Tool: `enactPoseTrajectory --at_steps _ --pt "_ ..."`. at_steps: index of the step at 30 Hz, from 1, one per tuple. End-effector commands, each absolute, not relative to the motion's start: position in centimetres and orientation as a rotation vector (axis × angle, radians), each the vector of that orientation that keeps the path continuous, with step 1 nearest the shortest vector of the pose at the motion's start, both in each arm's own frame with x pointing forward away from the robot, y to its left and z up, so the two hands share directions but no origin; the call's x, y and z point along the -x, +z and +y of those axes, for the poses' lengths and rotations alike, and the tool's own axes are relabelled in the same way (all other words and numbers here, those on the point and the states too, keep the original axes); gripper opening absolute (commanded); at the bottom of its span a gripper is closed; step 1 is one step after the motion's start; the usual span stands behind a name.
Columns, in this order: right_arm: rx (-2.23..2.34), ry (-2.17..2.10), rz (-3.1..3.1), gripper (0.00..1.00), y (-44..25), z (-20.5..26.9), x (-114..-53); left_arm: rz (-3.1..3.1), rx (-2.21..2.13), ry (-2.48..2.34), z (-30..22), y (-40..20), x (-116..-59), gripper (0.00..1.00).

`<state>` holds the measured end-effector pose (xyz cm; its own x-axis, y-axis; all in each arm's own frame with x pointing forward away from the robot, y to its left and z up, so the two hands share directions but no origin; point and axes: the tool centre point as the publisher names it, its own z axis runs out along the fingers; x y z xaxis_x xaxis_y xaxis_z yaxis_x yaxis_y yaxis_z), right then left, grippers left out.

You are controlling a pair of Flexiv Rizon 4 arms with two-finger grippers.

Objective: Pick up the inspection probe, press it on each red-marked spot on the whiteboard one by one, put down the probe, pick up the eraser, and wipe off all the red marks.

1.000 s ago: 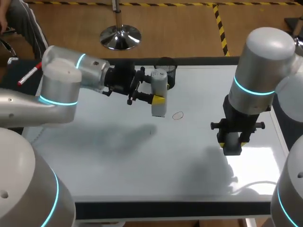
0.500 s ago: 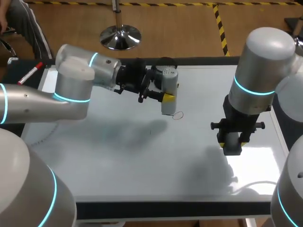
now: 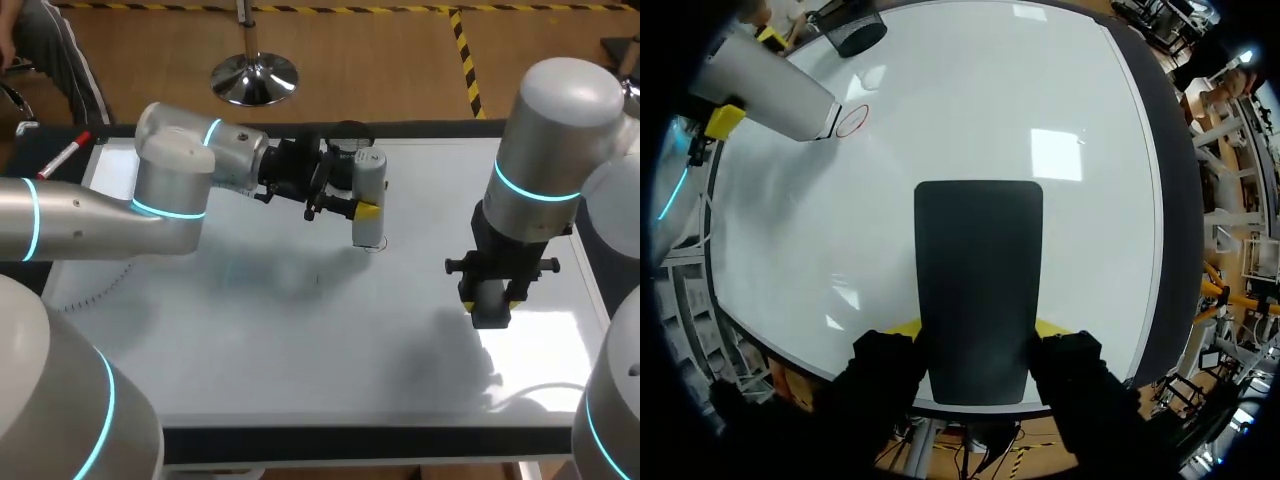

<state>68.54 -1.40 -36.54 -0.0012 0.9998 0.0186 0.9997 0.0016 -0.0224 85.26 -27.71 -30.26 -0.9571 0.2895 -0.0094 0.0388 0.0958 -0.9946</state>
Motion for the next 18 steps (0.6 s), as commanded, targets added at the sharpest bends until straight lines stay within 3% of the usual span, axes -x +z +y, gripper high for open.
enactPoseTrajectory --at_steps 1,18 --pt "2.197 -0.001 -2.204 0.00 -36.40 -1.57 -68.47 -2.151 0.352 1.960 -28.19 -30.94 -85.68 0.00" --pt "2.197 -0.001 -2.204 0.00 -36.40 -1.57 -68.47 -2.145 0.352 1.969 -28.83 -31.83 -85.94 0.00"
